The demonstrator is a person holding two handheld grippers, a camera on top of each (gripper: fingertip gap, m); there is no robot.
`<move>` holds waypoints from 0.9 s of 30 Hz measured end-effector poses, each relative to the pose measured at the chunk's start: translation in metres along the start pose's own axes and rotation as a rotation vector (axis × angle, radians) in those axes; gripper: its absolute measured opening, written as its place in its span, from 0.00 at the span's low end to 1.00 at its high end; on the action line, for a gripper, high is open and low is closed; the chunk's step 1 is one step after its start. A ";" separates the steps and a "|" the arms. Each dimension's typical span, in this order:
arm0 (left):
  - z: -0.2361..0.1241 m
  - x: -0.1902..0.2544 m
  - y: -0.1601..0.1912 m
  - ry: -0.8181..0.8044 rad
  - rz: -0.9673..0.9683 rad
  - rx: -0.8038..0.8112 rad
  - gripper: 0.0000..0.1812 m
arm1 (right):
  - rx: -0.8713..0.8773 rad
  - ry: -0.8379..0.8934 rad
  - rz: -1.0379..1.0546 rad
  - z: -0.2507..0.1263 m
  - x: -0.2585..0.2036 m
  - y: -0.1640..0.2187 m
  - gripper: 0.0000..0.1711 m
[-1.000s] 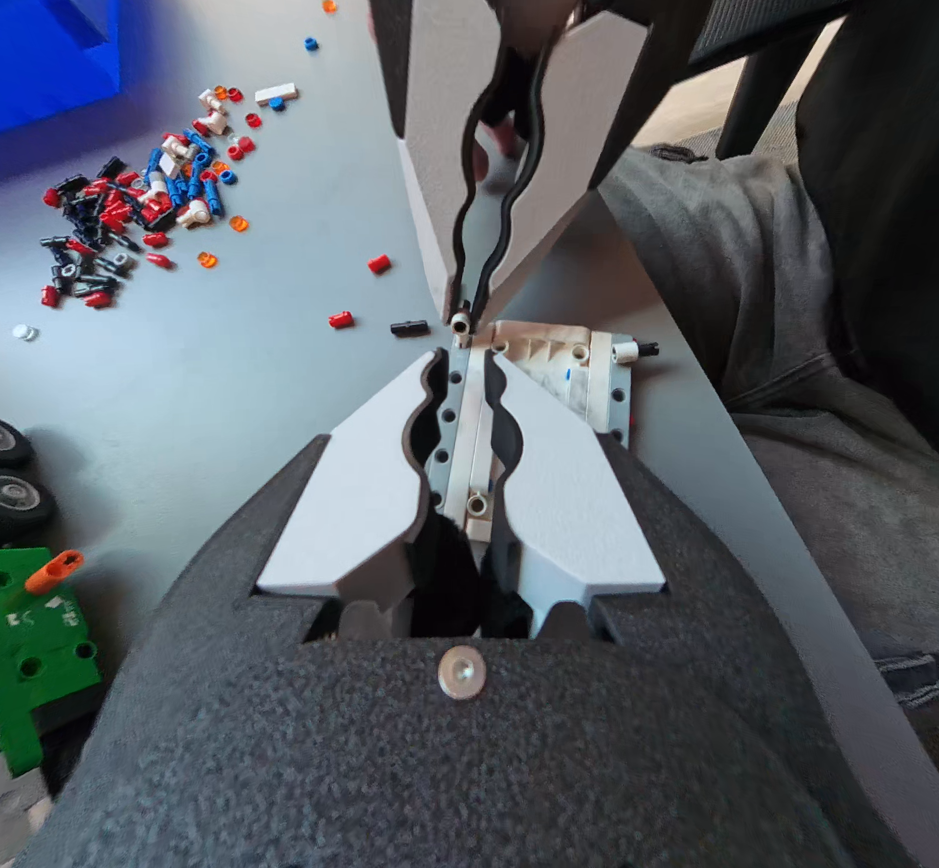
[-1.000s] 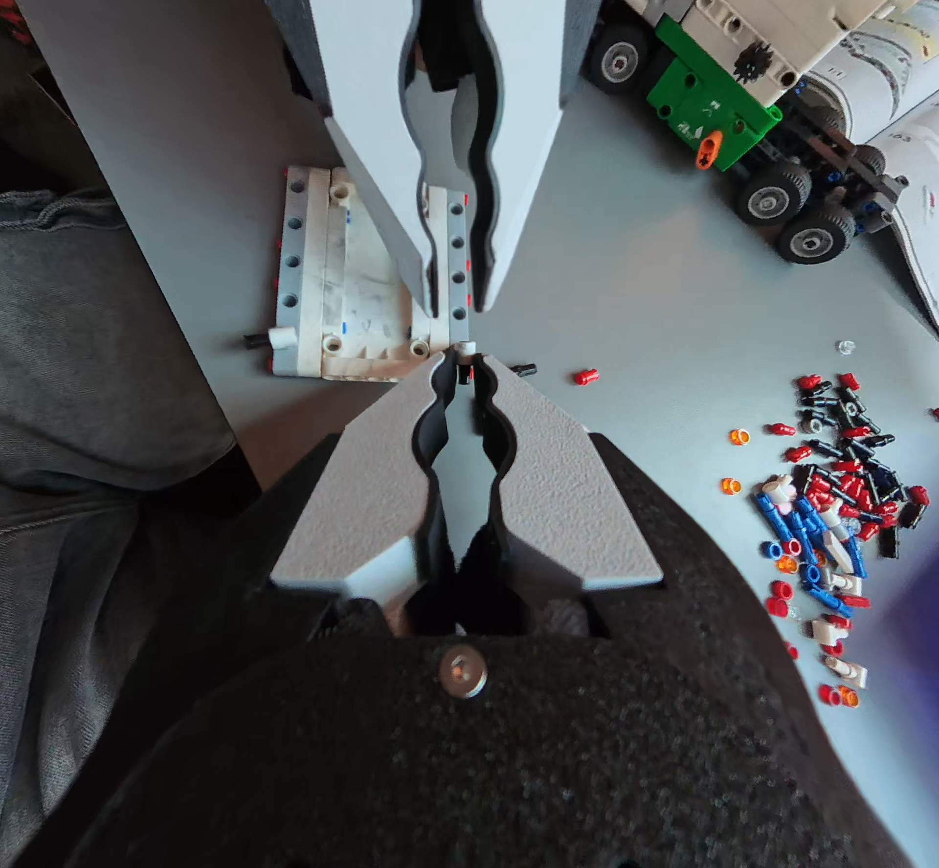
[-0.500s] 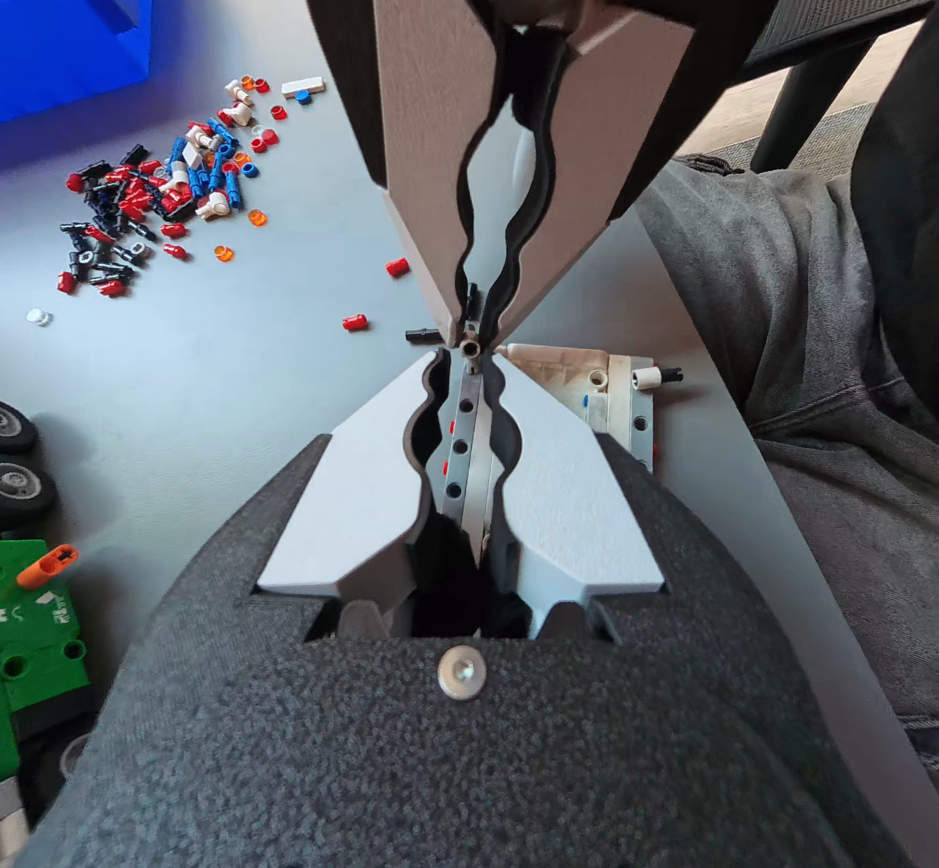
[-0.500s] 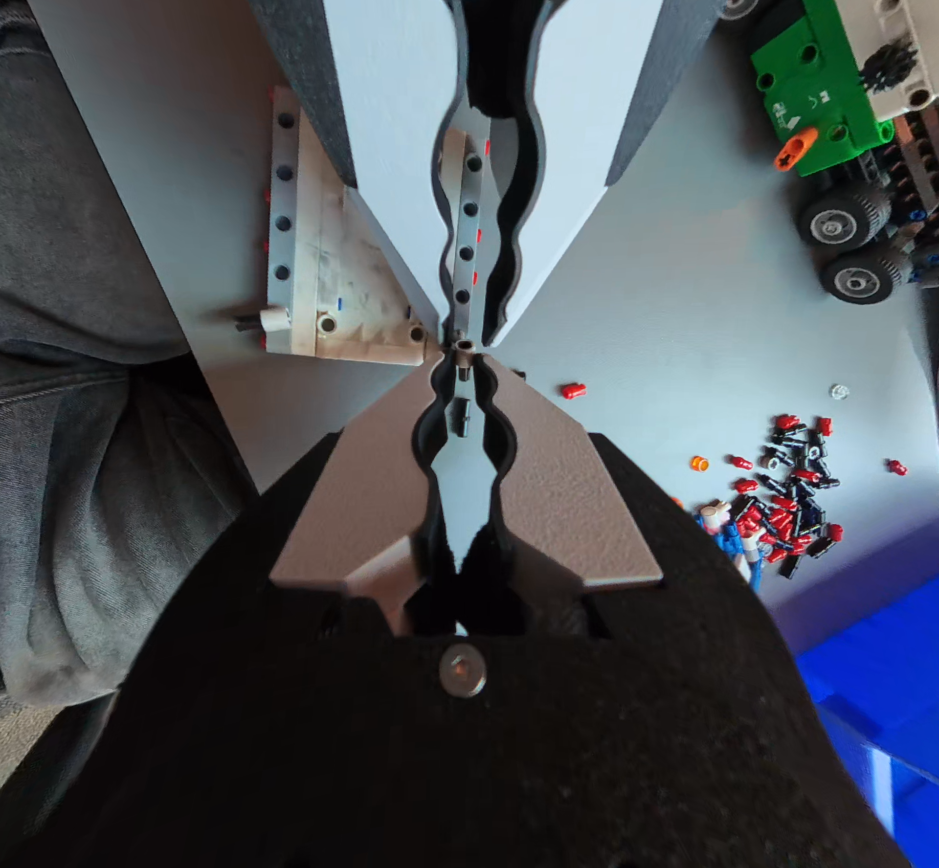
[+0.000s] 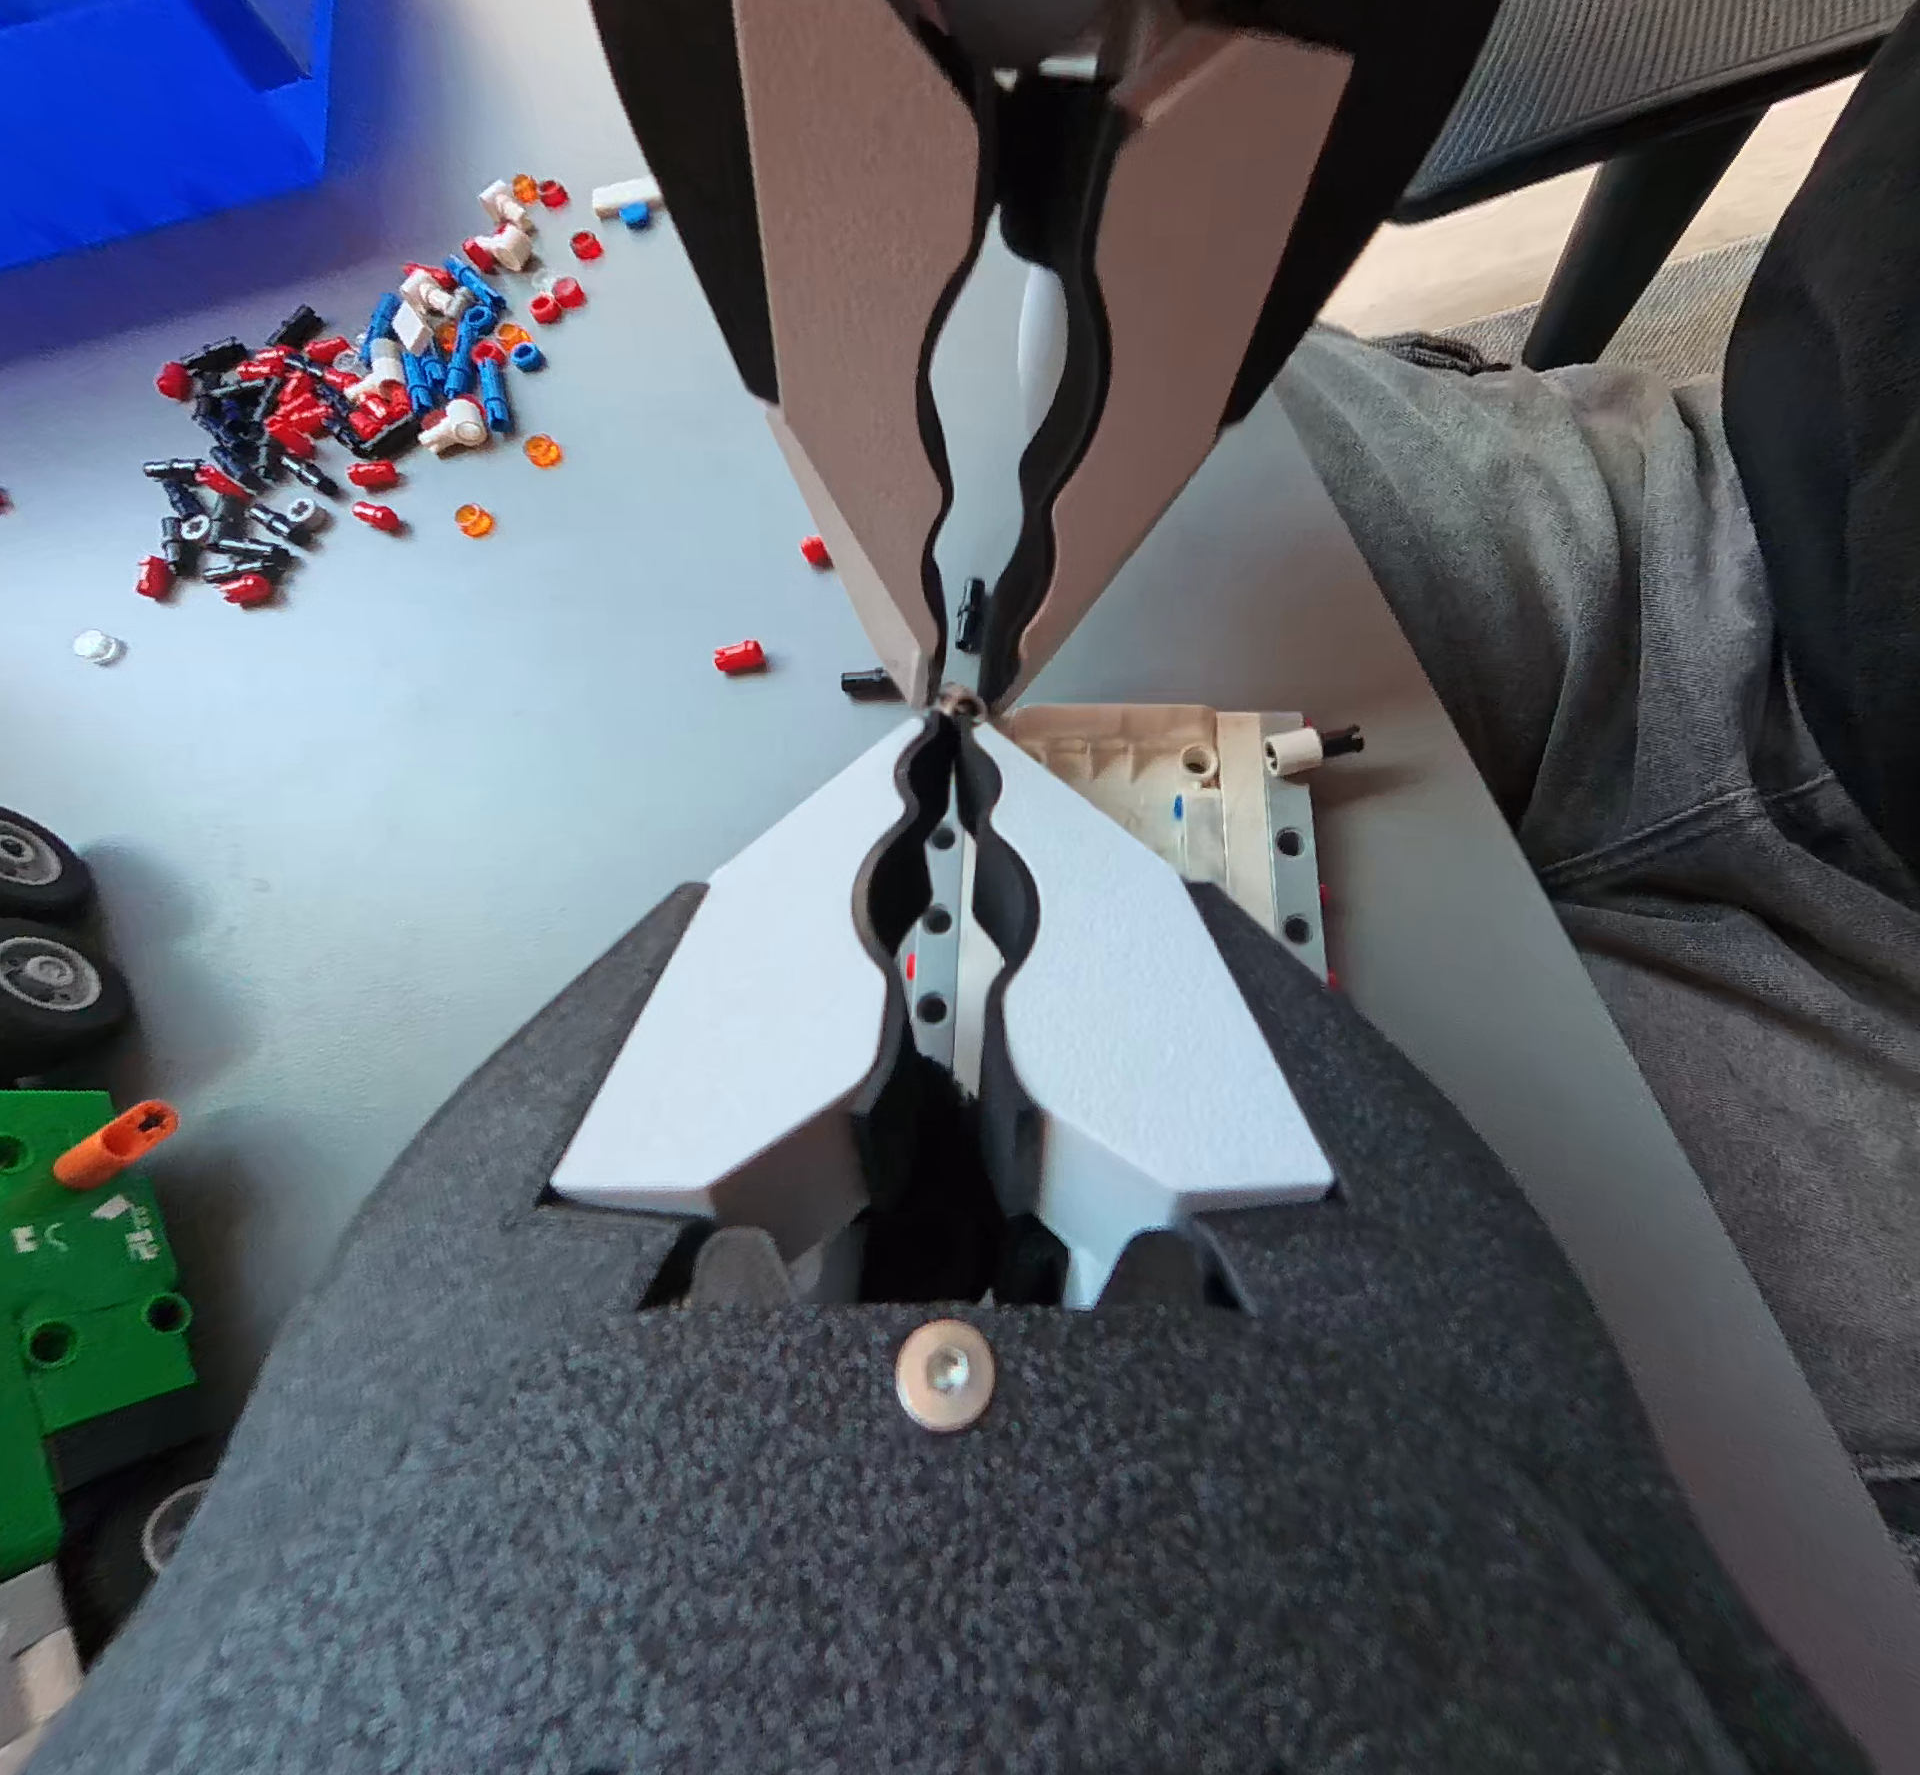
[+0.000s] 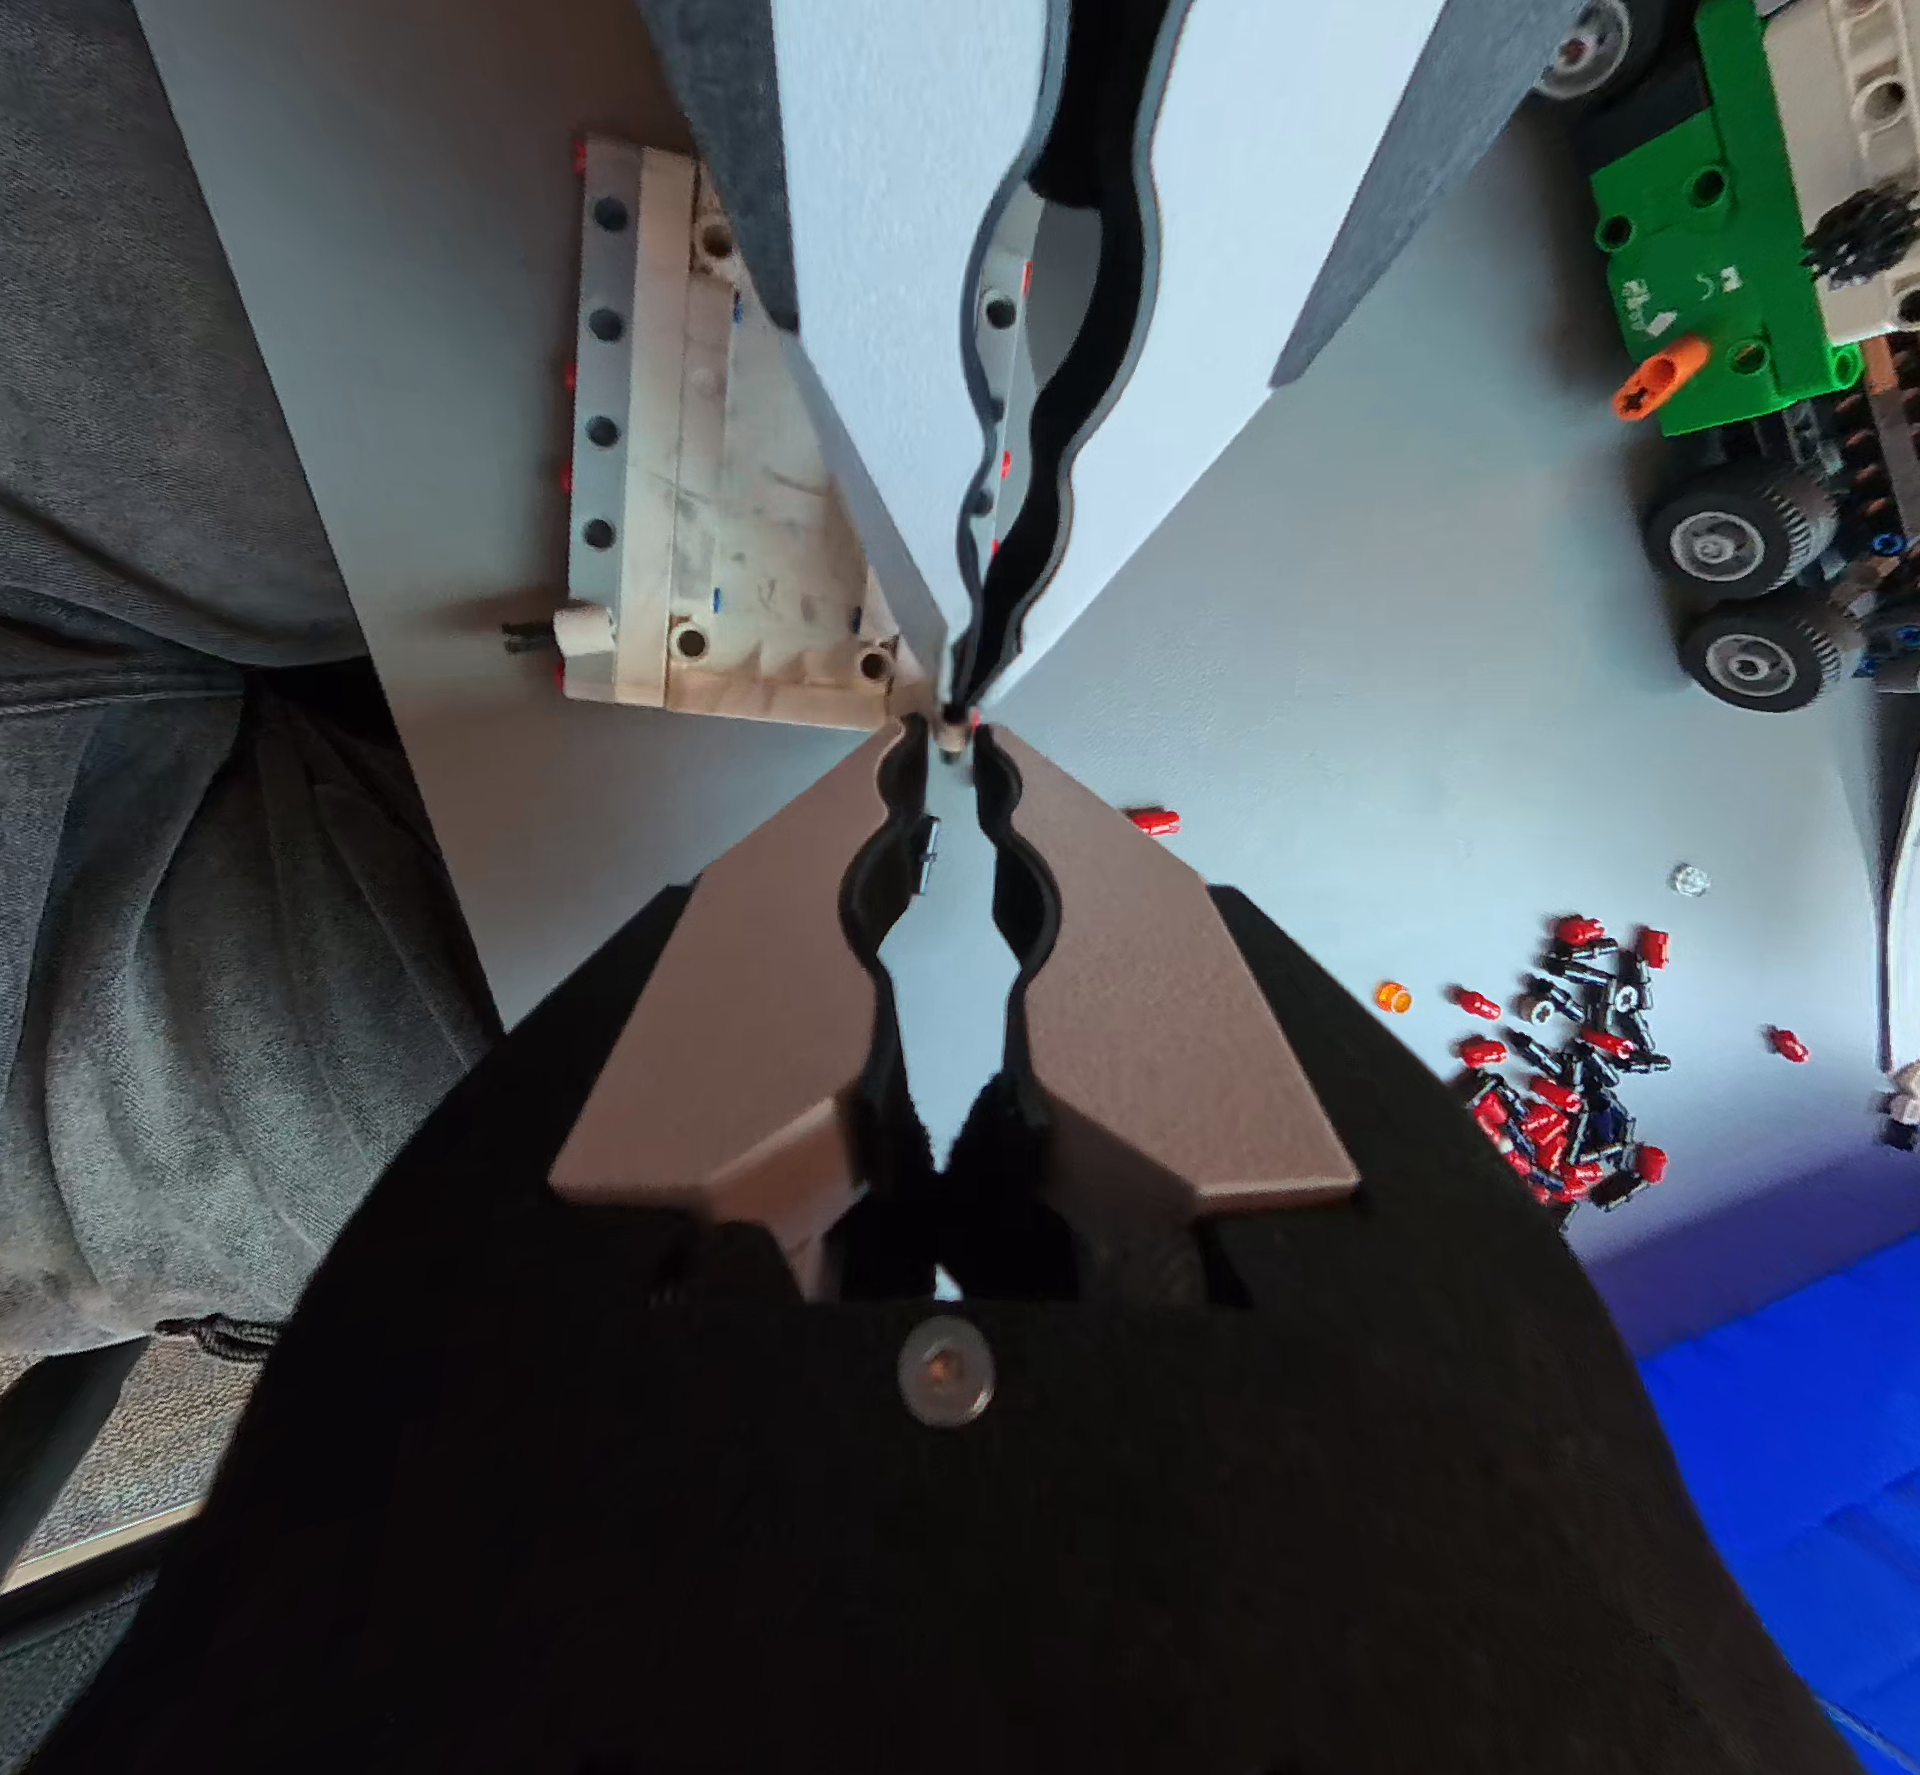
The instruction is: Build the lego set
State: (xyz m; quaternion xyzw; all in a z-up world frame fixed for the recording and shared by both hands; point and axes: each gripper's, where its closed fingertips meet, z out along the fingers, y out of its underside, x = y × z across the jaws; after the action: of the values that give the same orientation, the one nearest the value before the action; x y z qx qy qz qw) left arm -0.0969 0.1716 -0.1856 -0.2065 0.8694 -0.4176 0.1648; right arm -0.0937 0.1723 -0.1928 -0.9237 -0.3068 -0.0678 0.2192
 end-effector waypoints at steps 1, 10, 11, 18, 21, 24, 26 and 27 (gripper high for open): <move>0.000 0.001 0.003 0.006 0.006 -0.017 0.00 | 0.011 -0.005 -0.002 -0.001 0.001 0.000 0.04; 0.000 -0.001 0.005 0.009 -0.005 -0.025 0.00 | 0.114 -0.052 -0.132 0.004 0.001 0.002 0.03; -0.001 -0.002 0.006 0.007 -0.011 -0.027 0.00 | 0.126 -0.044 -0.139 0.004 0.003 0.002 0.03; -0.005 -0.001 -0.005 -0.003 0.005 0.033 0.07 | 0.201 -0.088 -0.083 -0.009 0.004 -0.007 0.03; -0.002 0.000 -0.004 -0.053 0.084 0.003 0.03 | 0.192 -0.075 -0.121 -0.012 0.002 -0.010 0.03; -0.003 -0.003 -0.006 -0.094 0.116 -0.002 0.01 | 0.201 -0.064 -0.116 -0.016 0.005 -0.011 0.03; -0.005 -0.005 -0.009 -0.101 0.118 0.018 0.01 | 0.263 -0.075 -0.076 -0.021 0.007 -0.015 0.03; -0.006 -0.007 -0.011 -0.108 0.124 0.034 0.01 | 0.311 -0.070 -0.056 -0.025 0.009 -0.019 0.03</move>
State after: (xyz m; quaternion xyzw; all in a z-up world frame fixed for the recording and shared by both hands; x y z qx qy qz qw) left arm -0.0918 0.1731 -0.1726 -0.1717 0.8631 -0.4097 0.2402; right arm -0.0978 0.1799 -0.1610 -0.8714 -0.3468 0.0066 0.3468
